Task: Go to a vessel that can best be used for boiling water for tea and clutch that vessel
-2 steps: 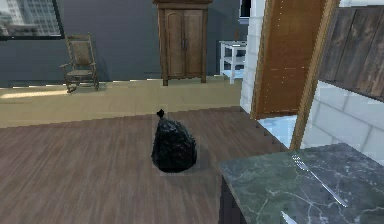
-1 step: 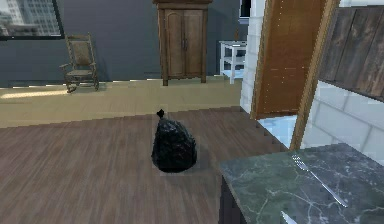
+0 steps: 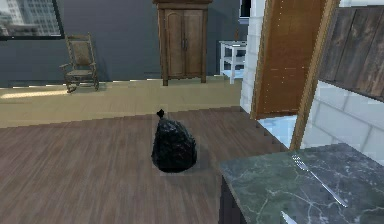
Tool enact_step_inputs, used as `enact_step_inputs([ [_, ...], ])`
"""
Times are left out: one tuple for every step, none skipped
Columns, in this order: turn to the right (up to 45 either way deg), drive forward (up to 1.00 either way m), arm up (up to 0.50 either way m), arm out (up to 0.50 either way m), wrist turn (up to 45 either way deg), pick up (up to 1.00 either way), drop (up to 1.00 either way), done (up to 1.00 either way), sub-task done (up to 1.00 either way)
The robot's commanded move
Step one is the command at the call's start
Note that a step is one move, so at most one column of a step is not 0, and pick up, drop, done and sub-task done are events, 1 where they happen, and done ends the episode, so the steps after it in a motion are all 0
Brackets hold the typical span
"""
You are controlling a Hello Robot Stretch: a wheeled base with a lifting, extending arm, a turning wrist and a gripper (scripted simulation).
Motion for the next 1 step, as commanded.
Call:
enact_step_inputs([
  [0.0,0.00,0.00,0.00,0.0,0.00,0.00,1.00,0.00],
])
